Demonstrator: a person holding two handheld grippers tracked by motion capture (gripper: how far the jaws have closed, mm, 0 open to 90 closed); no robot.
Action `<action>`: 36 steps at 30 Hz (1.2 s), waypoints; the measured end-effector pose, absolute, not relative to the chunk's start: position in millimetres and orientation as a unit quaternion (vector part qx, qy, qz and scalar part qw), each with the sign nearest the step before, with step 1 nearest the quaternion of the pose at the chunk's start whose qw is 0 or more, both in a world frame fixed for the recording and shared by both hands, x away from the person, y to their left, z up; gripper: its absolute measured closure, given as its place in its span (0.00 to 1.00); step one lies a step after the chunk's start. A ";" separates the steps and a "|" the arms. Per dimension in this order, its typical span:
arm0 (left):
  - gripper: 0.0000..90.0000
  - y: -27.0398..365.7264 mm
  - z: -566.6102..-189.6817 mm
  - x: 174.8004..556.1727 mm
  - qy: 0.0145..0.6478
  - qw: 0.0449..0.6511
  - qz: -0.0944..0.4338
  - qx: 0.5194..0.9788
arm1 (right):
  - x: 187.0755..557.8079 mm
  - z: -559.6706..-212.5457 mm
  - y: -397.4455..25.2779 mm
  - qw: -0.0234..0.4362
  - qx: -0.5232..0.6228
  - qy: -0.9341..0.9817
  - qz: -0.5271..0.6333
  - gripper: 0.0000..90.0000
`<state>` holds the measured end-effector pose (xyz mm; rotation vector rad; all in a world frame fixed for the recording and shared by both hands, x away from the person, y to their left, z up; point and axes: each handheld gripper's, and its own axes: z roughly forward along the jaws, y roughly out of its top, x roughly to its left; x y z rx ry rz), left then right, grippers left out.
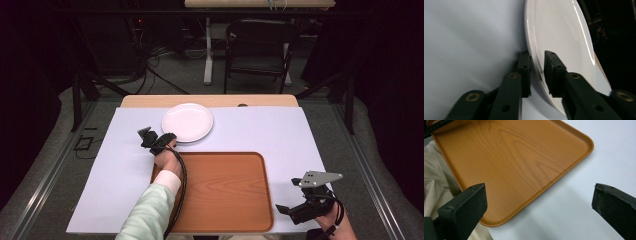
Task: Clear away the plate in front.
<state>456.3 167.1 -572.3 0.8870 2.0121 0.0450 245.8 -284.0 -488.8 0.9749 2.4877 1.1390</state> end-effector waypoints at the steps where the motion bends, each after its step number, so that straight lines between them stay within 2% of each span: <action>1: 0.86 166.7 -572.2 456.8 0.815 0.454 0.020 0.360 | 245.8 -488.8 -284.0 0.118 0.333 0.851 0.389 0.00; 8: 0.87 167.7 -573.2 456.1 0.813 0.458 0.018 0.360 | 246.4 -489.0 -283.3 0.116 0.333 0.851 0.388 0.00; 22: 0.96 175.5 -570.3 451.9 0.790 0.514 -0.017 0.332 | 247.3 -489.3 -282.9 0.115 0.334 0.852 0.386 0.00; 36: 0.96 179.4 -557.8 452.7 0.767 0.537 -0.018 0.351 | 247.1 -489.0 -282.7 0.111 0.331 0.853 0.388 0.00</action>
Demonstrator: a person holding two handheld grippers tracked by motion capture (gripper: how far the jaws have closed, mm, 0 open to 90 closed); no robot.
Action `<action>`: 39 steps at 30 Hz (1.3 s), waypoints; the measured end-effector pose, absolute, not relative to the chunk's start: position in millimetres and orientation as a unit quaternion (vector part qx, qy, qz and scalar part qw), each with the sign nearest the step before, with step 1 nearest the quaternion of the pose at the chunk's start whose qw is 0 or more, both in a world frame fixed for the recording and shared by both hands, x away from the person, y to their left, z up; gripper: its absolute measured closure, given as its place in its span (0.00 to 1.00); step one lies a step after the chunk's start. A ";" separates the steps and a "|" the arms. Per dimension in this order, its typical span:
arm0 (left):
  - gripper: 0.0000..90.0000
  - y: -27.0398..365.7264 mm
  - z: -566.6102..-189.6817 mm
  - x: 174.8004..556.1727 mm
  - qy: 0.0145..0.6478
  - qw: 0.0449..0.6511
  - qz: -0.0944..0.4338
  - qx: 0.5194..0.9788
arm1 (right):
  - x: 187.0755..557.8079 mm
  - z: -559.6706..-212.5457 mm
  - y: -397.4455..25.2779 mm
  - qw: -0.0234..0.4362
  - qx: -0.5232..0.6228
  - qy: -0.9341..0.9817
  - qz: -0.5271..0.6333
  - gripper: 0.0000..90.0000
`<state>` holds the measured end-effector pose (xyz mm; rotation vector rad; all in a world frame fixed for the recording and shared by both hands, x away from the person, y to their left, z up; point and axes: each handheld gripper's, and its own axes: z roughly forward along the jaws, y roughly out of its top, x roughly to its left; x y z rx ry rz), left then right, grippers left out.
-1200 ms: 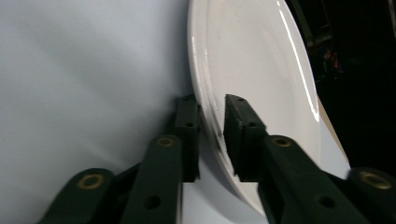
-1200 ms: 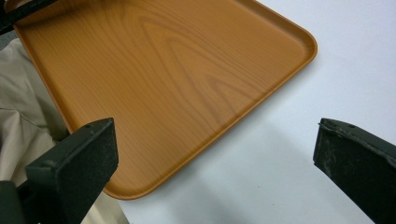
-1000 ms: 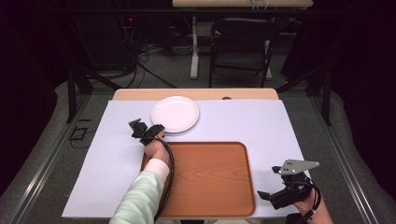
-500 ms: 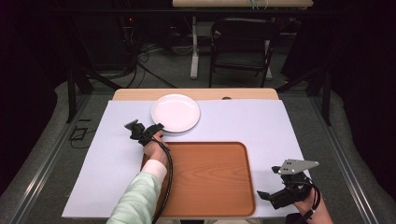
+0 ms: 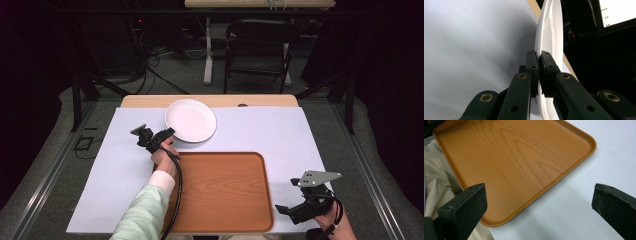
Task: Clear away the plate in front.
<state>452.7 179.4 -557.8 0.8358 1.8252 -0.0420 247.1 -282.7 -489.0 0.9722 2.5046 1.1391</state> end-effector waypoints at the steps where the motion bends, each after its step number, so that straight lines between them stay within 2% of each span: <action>1: 0.96 179.4 -557.8 452.7 0.767 0.537 -0.018 0.351 | 247.1 -489.0 -282.7 0.111 0.331 0.853 0.388 0.00; 14: 0.96 186.4 -547.0 451.3 0.748 0.554 -0.026 0.365 | 249.2 -489.4 -281.7 0.109 0.342 0.853 0.380 0.00; 24: 0.97 190.2 -524.9 442.9 0.720 0.577 -0.020 0.385 | 260.3 -487.9 -276.7 0.080 0.381 0.846 0.365 0.00; 29: 0.97 191.1 -512.1 436.8 0.700 0.588 -0.023 0.405 | 273.7 -486.9 -278.3 0.048 0.424 0.825 0.371 0.00; 35: 0.97 188.9 -504.9 430.2 0.683 0.598 -0.034 0.417 | 289.7 -485.4 -274.8 0.034 0.442 0.814 0.375 0.00; 39: 0.97 182.8 -502.0 424.0 0.668 0.606 -0.055 0.429 | 315.0 -485.2 -260.6 0.008 0.445 0.811 0.380 0.00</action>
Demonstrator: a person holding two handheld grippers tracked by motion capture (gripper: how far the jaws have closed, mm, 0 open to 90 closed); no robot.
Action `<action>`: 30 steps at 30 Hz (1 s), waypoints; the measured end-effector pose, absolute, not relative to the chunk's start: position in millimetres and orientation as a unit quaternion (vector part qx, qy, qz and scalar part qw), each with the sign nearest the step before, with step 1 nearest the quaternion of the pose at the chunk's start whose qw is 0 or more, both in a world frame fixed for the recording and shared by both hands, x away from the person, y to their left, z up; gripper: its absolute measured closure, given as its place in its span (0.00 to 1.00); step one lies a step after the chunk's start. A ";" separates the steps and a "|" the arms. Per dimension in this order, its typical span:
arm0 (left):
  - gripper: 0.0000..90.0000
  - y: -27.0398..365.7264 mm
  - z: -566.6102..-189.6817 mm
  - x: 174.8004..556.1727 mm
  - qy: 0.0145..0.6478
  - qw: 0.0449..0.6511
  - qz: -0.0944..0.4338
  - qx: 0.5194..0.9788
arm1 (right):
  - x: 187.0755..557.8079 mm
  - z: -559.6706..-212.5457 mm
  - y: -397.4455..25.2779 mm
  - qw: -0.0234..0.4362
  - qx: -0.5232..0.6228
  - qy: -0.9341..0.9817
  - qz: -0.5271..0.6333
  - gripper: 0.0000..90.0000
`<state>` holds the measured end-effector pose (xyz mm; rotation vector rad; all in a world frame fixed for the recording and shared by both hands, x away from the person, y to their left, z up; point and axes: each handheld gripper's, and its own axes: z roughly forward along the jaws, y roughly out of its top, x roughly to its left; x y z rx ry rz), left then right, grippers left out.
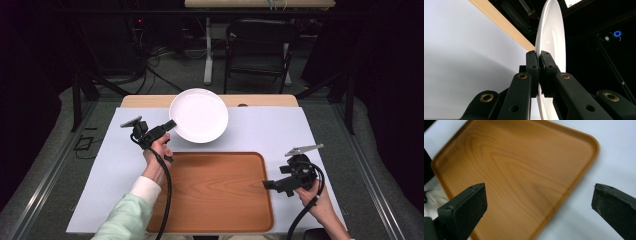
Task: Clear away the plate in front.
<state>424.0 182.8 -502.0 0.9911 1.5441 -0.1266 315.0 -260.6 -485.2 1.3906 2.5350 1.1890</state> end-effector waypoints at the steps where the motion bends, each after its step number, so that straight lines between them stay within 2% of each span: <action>1: 0.97 181.4 -501.9 423.1 0.664 0.606 -0.058 0.434 | 321.3 -486.1 -256.8 -0.003 0.446 0.808 0.384 0.00; 7: 0.97 171.6 -500.3 415.7 0.646 0.613 -0.072 0.449 | 361.9 -491.0 -228.0 -0.034 0.447 0.806 0.388 0.00; 12: 0.97 166.4 -495.0 409.4 0.631 0.618 -0.081 0.463 | 390.8 -489.3 -208.1 -0.037 0.446 0.796 0.407 0.01; 18: 0.97 163.6 -488.2 400.7 0.609 0.625 -0.085 0.480 | 406.9 -483.9 -193.6 -0.034 0.443 0.784 0.433 0.06; 22: 0.96 164.8 -485.7 391.8 0.589 0.629 -0.090 0.499 | 414.3 -484.7 -190.6 -0.034 0.453 0.766 0.454 0.21; 24: 0.96 165.3 -486.4 387.9 0.581 0.630 -0.090 0.508 | 414.6 -483.4 -191.2 -0.027 0.459 0.757 0.464 0.33; 26: 0.96 165.3 -487.6 385.6 0.578 0.631 -0.092 0.509 | 414.3 -482.1 -191.8 -0.024 0.461 0.753 0.469 0.36; 27: 0.96 164.4 -490.3 380.8 0.571 0.628 -0.096 0.520 | 414.4 -480.8 -192.6 -0.023 0.461 0.746 0.480 0.45; 29: 0.96 164.2 -492.5 377.9 0.568 0.628 -0.098 0.523 | 413.6 -480.2 -192.6 -0.022 0.463 0.745 0.480 0.46; 30: 0.96 165.1 -494.0 375.9 0.568 0.627 -0.098 0.525 | 413.2 -480.3 -192.2 -0.018 0.467 0.746 0.473 0.50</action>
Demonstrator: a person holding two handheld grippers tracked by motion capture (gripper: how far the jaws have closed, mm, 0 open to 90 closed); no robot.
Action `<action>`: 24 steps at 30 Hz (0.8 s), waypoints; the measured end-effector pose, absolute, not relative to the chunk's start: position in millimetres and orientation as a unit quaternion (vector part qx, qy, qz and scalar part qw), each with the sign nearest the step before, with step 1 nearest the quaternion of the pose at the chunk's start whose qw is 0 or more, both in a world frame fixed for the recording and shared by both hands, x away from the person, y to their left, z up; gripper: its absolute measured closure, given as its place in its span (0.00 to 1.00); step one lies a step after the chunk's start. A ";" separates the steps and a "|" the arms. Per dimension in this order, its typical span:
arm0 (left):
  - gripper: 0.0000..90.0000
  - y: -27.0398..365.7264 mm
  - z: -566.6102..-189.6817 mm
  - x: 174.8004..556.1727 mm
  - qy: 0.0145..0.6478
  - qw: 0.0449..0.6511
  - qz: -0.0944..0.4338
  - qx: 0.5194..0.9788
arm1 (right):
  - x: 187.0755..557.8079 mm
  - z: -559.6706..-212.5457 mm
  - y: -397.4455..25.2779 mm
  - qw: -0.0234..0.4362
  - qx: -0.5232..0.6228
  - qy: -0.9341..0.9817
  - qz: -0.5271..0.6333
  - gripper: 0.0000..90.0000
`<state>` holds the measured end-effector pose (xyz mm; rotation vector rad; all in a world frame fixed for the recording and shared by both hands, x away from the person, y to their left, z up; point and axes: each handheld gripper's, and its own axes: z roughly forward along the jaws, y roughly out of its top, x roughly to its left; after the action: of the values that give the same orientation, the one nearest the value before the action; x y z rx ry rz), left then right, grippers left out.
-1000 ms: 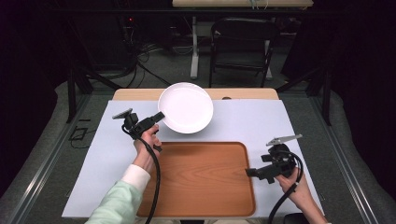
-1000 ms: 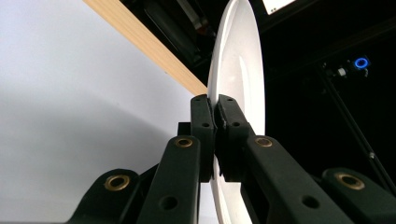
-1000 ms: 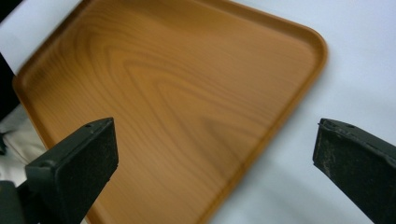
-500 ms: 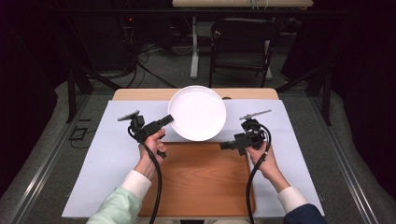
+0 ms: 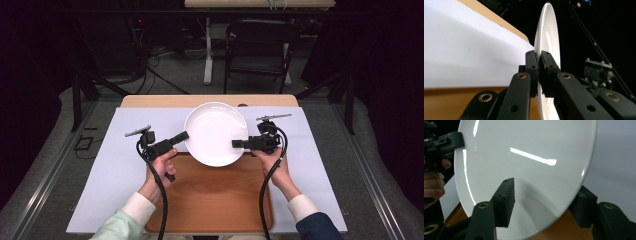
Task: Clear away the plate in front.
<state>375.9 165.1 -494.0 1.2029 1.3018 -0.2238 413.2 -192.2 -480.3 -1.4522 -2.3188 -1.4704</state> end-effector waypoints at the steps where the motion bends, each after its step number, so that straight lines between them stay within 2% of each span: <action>1: 0.96 168.5 -496.0 374.0 0.564 0.625 -0.094 0.532 | 412.0 -481.1 -194.9 0.013 -0.469 -0.745 -0.474 0.64; 7: 0.97 176.0 -501.6 365.7 0.553 0.617 -0.082 0.554 | 406.4 -479.5 -193.7 0.025 -0.463 -0.750 -0.472 0.74; 24: 0.93 178.5 -493.2 354.5 0.513 0.599 -0.041 0.613 | 385.6 -474.0 -194.1 0.027 -0.457 -0.747 -0.482 0.83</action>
<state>354.5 178.5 -493.2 1.4220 1.1896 -0.0946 385.6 -194.1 -474.0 -1.4106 -2.3084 -1.4883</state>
